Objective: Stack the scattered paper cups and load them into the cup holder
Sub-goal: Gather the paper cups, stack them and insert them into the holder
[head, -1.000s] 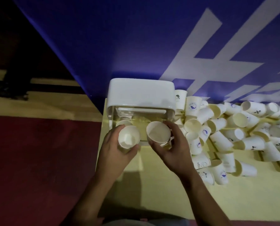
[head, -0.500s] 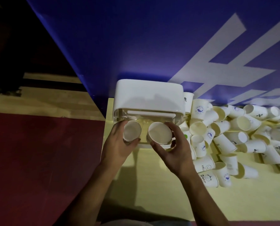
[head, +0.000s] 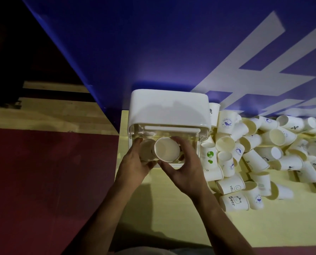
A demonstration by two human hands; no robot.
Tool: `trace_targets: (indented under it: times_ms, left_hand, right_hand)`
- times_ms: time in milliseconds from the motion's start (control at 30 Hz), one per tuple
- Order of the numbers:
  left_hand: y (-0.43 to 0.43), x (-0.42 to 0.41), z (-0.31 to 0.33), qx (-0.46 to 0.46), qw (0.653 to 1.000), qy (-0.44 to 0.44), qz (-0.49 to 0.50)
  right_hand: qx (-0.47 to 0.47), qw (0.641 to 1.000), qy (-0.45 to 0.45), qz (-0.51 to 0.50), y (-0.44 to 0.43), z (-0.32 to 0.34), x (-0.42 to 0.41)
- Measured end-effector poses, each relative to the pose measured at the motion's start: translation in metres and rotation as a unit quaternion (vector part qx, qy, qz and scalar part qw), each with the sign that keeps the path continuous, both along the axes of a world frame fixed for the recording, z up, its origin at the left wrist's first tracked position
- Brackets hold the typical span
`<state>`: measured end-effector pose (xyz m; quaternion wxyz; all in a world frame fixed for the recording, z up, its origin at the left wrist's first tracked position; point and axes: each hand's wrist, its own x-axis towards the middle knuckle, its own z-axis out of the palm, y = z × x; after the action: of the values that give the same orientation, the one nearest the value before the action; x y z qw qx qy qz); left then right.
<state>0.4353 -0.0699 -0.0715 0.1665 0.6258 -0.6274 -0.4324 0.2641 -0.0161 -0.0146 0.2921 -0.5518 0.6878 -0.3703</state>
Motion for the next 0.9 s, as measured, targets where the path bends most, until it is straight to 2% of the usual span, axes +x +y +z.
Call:
trace_targets:
  times_ms: [300, 400, 567, 900]
  left_hand:
    - [0.011, 0.017, 0.005, 0.023, 0.989, 0.087, 0.118]
    - [0.007, 0.013, 0.007, 0.01, 0.992, 0.076, 0.098]
    - [0.004, 0.012, -0.008, -0.003, 0.998, 0.04, 0.056]
    - [0.007, 0.01, -0.011, -0.007, 0.999, 0.009, 0.05]
  right_hand:
    - [-0.015, 0.996, 0.074, 0.04, -0.021, -0.036, 0.025]
    - [0.015, 0.993, 0.092, 0.076, -0.024, -0.046, 0.027]
    - [0.088, 0.99, 0.067, 0.088, -0.021, -0.056, 0.021]
    - [0.127, 0.983, 0.041, 0.126, -0.028, -0.059, 0.013]
